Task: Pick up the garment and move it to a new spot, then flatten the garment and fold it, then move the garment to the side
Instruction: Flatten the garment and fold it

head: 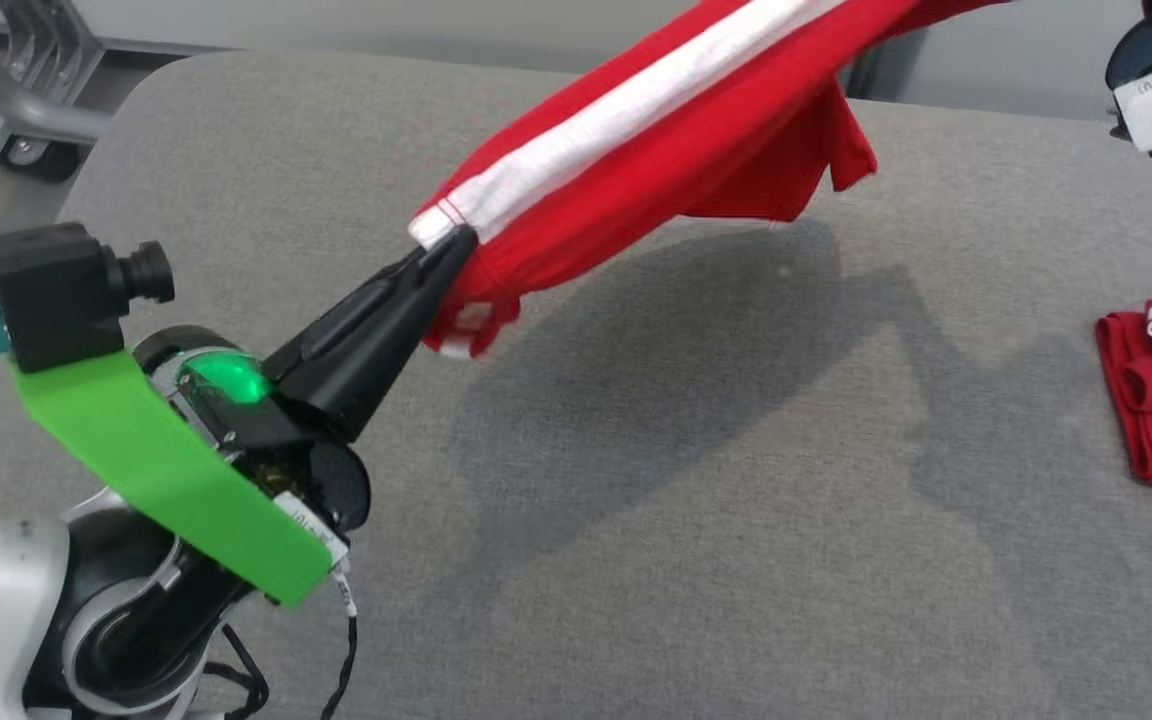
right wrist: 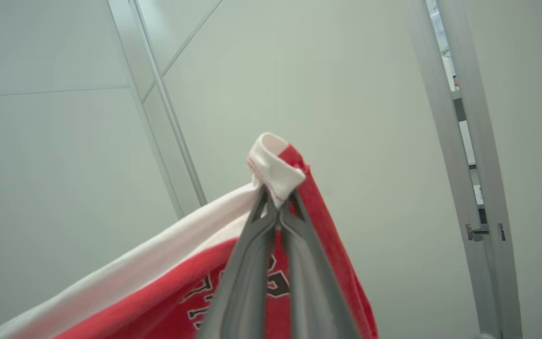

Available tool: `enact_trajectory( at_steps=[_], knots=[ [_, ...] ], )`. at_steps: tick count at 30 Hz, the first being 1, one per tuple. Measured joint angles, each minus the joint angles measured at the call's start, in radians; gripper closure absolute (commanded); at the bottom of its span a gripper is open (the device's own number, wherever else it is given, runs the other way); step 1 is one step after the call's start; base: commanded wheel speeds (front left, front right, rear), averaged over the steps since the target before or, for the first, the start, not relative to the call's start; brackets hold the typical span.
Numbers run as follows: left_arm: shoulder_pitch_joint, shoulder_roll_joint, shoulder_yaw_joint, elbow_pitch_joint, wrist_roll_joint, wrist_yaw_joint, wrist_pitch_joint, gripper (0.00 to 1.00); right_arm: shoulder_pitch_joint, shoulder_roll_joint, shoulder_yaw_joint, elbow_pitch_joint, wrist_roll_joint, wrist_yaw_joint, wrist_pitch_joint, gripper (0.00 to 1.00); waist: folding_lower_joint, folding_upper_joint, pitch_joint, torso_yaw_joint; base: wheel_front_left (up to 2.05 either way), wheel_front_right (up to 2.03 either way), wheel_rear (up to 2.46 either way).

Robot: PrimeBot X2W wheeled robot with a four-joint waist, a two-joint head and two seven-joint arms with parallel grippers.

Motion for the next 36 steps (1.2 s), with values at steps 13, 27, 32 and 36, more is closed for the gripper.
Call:
enact_trajectory(
  at_steps=[13,27,32,36],
  knots=[
    [0.051,0.062,0.112,-0.241,-0.184,0.067,0.126,1.00,0.284,-0.156,-0.103,-0.399,0.229,-0.028,0.096,1.00,-0.0001,0.0000,-0.052,-0.183,0.00,0.00,0.00],
    [-0.275,0.075,0.190,0.245,0.017,0.069,0.104,1.00,-0.012,0.106,-0.090,-0.243,0.266,-0.257,0.140,1.00,0.0001,0.0000,0.102,-0.273,0.00,0.00,0.00],
    [-0.477,-0.014,0.163,0.240,0.099,0.044,-0.007,1.00,-0.186,0.155,-0.141,-0.252,0.216,-0.239,0.041,1.00,0.0000,0.0000,0.172,-0.278,0.00,0.00,0.00],
    [-0.423,-0.017,0.123,0.282,0.129,-0.044,-0.064,1.00,-0.077,0.160,-0.077,-0.206,0.188,-0.236,0.024,1.00,0.0001,0.0000,0.206,-0.282,0.00,0.00,0.00]
  ],
)
